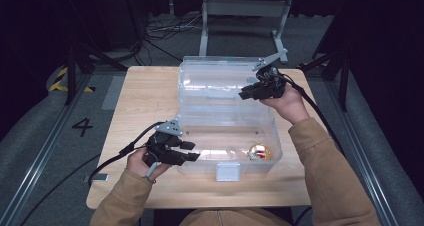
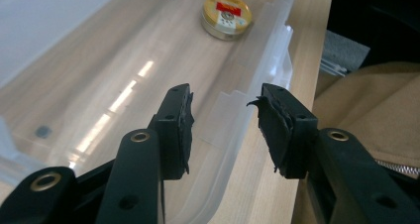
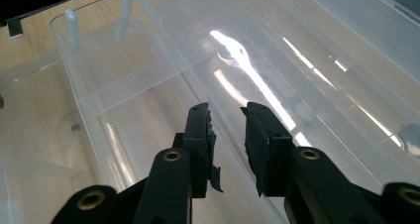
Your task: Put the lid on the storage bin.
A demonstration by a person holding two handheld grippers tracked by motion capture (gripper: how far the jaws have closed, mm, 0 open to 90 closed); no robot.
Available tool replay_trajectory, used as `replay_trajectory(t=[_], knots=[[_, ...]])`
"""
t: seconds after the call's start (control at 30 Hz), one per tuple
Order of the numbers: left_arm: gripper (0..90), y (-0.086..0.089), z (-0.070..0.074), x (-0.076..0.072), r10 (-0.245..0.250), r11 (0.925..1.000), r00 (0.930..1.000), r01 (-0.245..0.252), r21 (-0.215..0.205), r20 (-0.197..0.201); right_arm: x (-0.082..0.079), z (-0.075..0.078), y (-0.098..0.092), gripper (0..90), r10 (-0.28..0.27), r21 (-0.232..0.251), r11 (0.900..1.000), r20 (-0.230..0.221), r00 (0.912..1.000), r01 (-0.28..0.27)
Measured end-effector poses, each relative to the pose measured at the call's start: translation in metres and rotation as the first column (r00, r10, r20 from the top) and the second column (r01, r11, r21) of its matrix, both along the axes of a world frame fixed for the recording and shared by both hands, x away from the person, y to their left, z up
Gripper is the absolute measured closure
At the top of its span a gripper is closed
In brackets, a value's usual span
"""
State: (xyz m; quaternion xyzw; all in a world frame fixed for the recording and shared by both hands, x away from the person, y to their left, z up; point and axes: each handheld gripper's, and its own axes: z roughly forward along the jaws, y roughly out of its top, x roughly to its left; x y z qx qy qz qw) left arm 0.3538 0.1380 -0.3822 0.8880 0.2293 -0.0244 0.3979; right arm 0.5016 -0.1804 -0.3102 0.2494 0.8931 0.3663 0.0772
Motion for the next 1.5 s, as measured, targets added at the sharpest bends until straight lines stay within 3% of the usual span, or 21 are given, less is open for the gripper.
replay_trajectory(t=[0.13, 0.27, 0.6, 0.77, 1.2, 1.5], knots=[[56.4, -0.008, -0.003, -0.002, -0.029, 0.9984, 0.9996, 0.029, 0.049, 0.004, 0.000, 0.000, 0.000, 72.1, -0.001, 0.000, 1.000, 0.001, 1.0000, 0.001], [56.4, -0.019, -0.008, -0.005, -0.075, 0.9920, 0.9971, 0.076, 0.101, -0.008, 0.000, 0.000, 0.000, 72.0, -0.003, 0.001, 1.000, 0.004, 1.0000, 0.003], [60.5, -0.024, -0.016, -0.003, -0.062, 0.9821, 0.9980, 0.063, 0.177, -0.014, 0.000, -0.001, 0.000, 72.1, -0.005, 0.002, 1.000, 0.003, 1.0000, 0.005], [72.8, -0.027, -0.020, -0.002, -0.051, 0.9741, 0.9980, 0.059, 0.218, -0.038, -0.001, -0.001, 0.000, 72.1, -0.004, 0.003, 1.000, 0.006, 1.0000, 0.004], [74.4, -0.028, -0.022, 0.000, -0.055, 0.9721, 0.9971, 0.066, 0.225, -0.053, -0.002, 0.000, 0.000, 72.8, 0.014, 0.007, 1.000, -0.005, 0.9999, -0.014], [74.4, -0.028, -0.023, -0.001, -0.050, 0.9723, 0.9975, 0.060, 0.226, -0.051, -0.008, 0.001, 0.001, 72.8, 0.027, -0.012, 1.000, 0.020, 0.9994, -0.026]])
